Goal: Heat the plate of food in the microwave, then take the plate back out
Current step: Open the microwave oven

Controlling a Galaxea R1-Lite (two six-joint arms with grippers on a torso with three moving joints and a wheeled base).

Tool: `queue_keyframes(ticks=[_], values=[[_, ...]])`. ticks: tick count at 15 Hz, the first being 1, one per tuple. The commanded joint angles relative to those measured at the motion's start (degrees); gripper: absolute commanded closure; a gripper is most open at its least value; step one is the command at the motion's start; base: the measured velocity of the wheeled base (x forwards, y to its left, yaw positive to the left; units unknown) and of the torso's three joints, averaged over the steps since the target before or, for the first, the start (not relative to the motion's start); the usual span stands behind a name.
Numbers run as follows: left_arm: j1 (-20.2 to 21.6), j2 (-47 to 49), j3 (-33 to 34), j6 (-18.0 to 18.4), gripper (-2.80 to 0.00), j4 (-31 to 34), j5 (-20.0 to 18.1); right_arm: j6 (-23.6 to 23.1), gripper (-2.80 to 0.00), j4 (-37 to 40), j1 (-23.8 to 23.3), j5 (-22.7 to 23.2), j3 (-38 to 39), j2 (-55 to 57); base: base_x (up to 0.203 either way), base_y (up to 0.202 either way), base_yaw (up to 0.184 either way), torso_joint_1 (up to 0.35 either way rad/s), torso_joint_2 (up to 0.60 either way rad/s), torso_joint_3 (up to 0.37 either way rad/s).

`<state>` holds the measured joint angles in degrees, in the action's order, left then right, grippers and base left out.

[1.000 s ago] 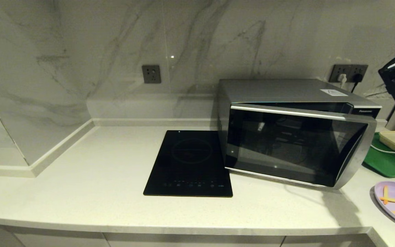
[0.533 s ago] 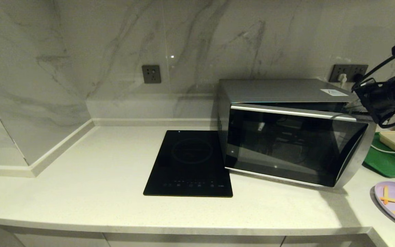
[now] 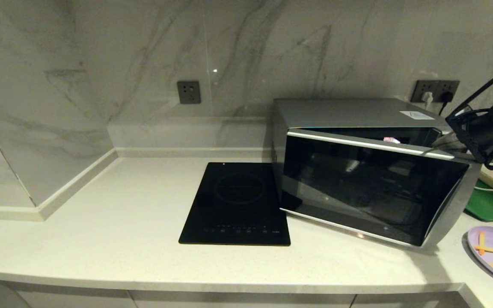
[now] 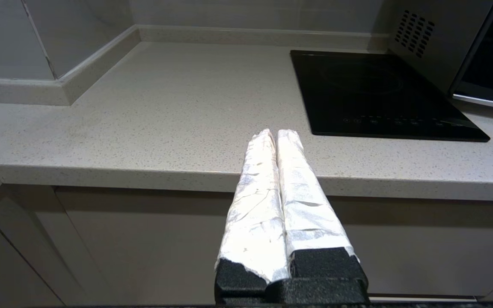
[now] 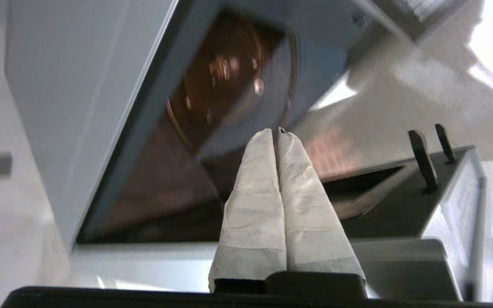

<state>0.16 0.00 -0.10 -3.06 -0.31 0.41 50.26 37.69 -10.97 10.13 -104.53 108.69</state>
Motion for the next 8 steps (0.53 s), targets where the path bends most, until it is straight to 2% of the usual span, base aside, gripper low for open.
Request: queue_keyframes(ticks=[1, 4, 8], values=[[0.0, 0.0, 0.0, 0.0, 0.0, 0.0, 0.0, -1.6, 0.0, 5.0, 0.1, 0.4, 2.0, -6.0, 0.0, 0.0, 0.0, 0.0, 0.0, 0.0], [0.0, 0.0, 0.0, 0.0, 0.0, 0.0, 0.0, -6.5, 0.0, 10.7, 0.2, 0.5, 7.2, -11.7, 0.0, 0.0, 0.0, 0.0, 0.0, 0.0], [0.0, 0.0, 0.0, 0.0, 0.0, 0.0, 0.0, -13.8, 0.0, 12.2, 1.7, 0.4, 16.2, -20.0, 0.0, 0.0, 0.0, 0.0, 0.0, 0.0]])
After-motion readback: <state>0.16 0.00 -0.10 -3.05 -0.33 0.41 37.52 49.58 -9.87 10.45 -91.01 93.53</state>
